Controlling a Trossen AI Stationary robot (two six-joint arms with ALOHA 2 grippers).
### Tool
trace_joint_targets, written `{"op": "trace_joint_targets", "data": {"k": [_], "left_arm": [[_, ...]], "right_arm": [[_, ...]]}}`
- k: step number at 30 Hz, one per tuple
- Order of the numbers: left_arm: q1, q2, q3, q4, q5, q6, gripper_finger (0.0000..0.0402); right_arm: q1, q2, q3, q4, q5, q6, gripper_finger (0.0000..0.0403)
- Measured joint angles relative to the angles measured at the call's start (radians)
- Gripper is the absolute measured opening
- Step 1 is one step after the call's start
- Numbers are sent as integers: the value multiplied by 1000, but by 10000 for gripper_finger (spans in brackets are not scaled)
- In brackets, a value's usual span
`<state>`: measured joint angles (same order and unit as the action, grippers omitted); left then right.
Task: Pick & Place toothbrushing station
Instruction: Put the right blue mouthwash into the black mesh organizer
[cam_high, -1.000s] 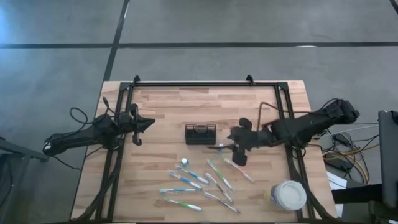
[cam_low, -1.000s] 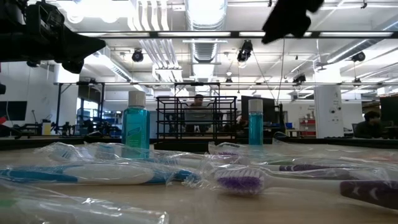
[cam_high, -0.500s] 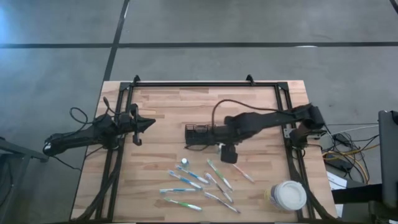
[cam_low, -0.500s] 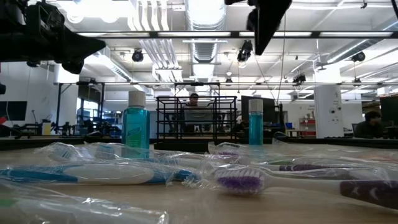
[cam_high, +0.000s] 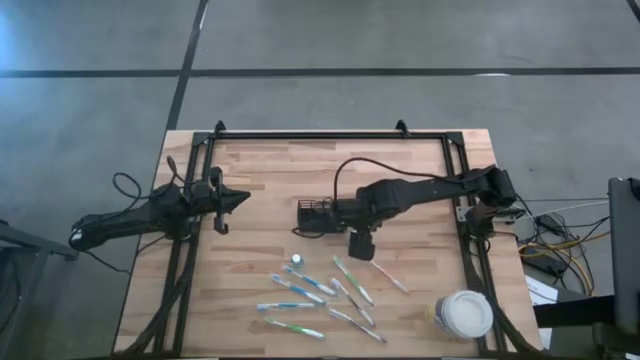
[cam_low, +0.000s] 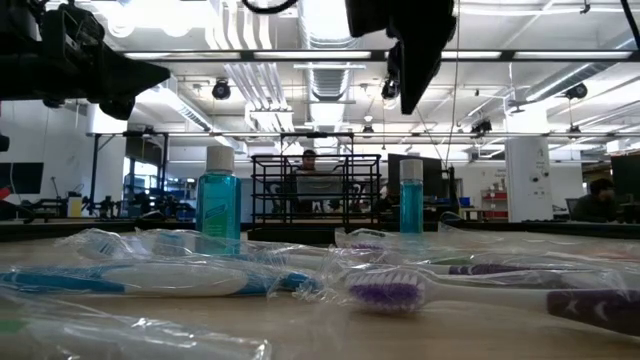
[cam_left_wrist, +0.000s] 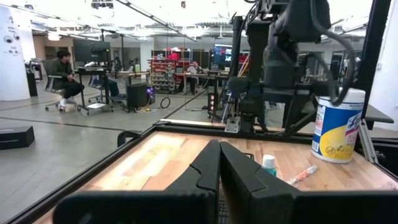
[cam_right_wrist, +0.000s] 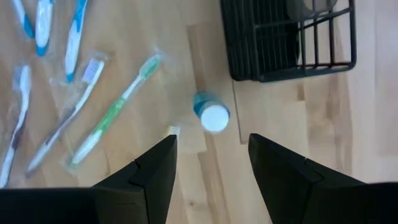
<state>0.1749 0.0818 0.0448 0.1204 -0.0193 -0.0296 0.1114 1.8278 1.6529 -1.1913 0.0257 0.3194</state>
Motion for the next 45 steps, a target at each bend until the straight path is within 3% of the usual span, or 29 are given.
{"op": "trace_joint_targets", "data": {"k": [31, 45], "left_arm": [[0, 0, 0, -2, 0, 3, 12], [0, 0, 0, -1, 0, 3, 12]], "right_arm": [[-15, 6, -201, 182, -8, 44, 196], [-14, 20, -207, 209, -8, 43, 196]]}}
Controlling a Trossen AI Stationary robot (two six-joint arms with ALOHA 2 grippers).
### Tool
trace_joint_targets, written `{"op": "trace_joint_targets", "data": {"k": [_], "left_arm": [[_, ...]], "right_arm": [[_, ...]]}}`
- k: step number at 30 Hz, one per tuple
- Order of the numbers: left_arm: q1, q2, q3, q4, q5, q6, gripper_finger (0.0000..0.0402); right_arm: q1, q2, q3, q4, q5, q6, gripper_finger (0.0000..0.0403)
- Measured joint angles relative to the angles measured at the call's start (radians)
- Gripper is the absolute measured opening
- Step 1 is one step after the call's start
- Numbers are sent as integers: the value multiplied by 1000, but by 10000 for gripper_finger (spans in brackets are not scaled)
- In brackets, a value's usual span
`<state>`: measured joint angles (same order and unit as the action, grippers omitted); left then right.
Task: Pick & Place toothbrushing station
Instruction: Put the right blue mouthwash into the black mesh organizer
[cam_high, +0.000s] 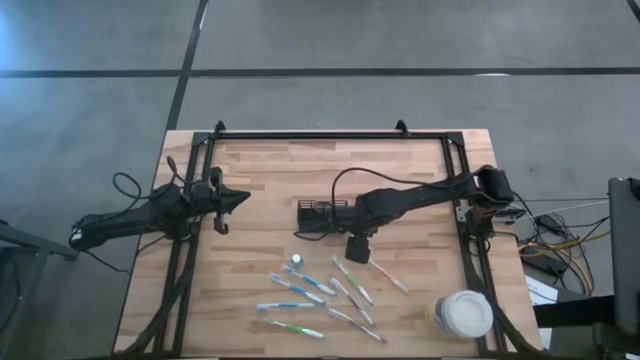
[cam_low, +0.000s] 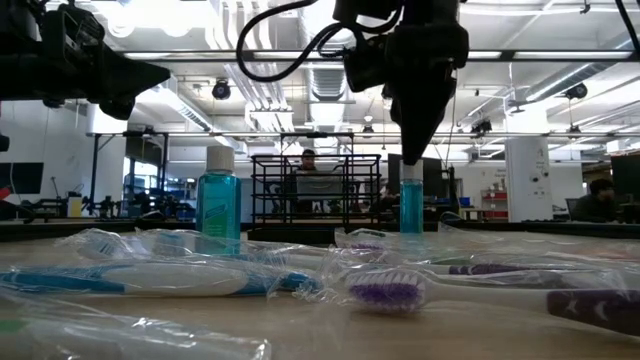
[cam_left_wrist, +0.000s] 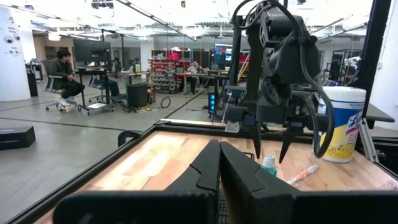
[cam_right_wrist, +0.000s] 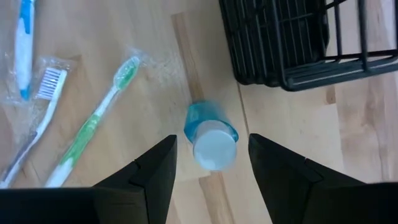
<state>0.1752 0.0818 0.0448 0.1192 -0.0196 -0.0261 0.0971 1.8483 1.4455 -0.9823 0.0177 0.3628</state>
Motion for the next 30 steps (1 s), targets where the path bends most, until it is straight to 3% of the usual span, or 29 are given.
{"op": "trace_joint_targets", "data": {"k": [8, 30], "left_arm": [[0, 0, 0, 0, 0, 0, 12], [0, 0, 0, 0, 0, 0, 12]], "right_arm": [[-7, 3, 0, 4, -3, -4, 191], [-6, 3, -18, 20, -26, -12, 130]]}}
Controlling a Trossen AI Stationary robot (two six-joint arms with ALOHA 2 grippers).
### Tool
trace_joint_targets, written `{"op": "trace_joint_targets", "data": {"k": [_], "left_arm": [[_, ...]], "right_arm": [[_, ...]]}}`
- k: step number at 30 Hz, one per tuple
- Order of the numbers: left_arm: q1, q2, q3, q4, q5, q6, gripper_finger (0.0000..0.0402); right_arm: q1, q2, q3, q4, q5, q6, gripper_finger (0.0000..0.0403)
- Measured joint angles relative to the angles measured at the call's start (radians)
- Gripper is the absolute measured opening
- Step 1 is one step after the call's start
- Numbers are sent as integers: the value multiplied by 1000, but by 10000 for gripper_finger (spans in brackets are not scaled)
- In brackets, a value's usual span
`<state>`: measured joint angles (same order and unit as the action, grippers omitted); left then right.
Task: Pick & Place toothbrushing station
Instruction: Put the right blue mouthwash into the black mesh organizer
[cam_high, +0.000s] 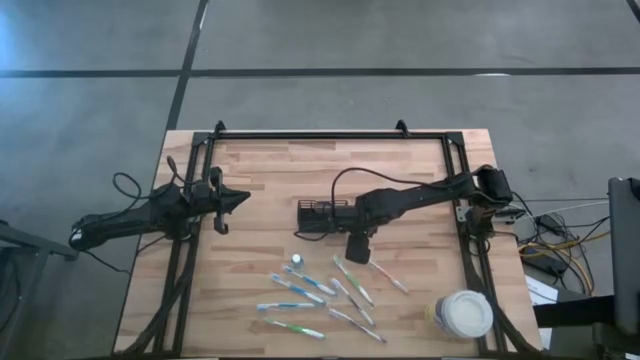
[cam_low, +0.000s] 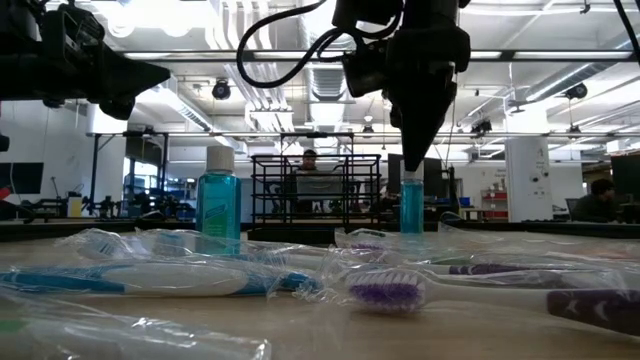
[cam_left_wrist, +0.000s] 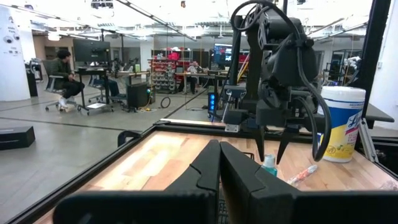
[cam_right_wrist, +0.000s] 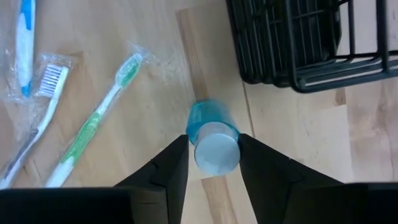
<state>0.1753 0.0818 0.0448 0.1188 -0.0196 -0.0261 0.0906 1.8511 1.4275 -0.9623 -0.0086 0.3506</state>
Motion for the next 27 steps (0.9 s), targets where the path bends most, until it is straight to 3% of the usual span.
{"op": "trace_joint_targets", "data": {"k": [15, 27], "left_arm": [[0, 0, 0, 0, 0, 0, 12], [0, 0, 0, 0, 0, 3, 12]], "right_arm": [[-2, 0, -26, 26, 0, -22, 94], [-4, -13, -26, 29, 0, -36, 91]]}}
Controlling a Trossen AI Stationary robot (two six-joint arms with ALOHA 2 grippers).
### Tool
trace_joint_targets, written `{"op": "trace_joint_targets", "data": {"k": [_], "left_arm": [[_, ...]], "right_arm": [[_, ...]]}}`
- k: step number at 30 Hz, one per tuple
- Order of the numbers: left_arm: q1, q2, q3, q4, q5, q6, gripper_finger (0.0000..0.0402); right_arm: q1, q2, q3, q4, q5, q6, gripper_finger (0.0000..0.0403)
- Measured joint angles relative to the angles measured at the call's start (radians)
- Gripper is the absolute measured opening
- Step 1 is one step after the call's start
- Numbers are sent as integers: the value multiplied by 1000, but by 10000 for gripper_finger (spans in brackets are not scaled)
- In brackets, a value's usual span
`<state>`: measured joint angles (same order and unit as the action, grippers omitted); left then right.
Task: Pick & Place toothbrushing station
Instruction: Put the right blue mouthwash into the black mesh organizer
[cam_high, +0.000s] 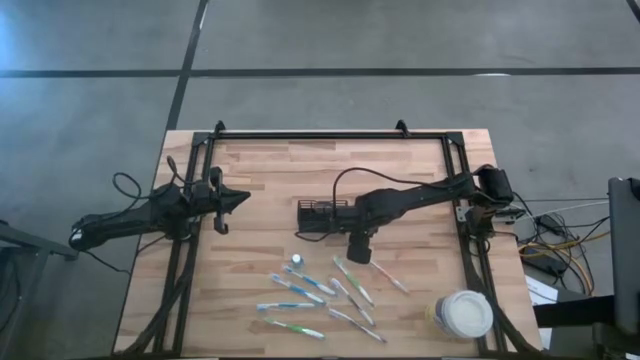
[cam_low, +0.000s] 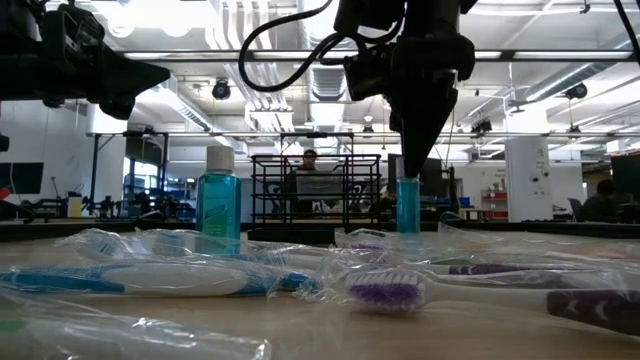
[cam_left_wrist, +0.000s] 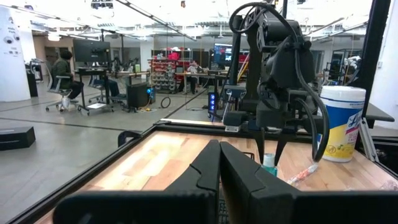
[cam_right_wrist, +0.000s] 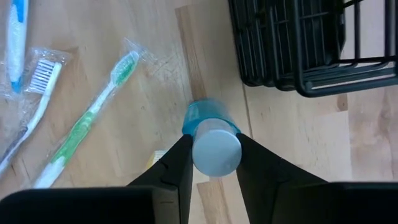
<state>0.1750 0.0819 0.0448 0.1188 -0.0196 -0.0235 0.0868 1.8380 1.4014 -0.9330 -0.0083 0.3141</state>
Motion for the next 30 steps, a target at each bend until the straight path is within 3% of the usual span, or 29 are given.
{"op": "trace_joint_targets", "data": {"k": [9, 16, 24, 30], "left_arm": [[0, 0, 0, 0, 0, 0, 12], [0, 0, 0, 0, 0, 0, 12], [0, 0, 0, 0, 0, 1, 12], [0, 0, 0, 0, 0, 16, 12]], "right_arm": [[0, -36, 68, -14, -25, 1, 90], [1, -37, 223, -95, -56, -32, 90], [-20, -38, 419, -152, -40, -246, 89], [-76, -38, 488, -196, -36, -441, 89]]}}
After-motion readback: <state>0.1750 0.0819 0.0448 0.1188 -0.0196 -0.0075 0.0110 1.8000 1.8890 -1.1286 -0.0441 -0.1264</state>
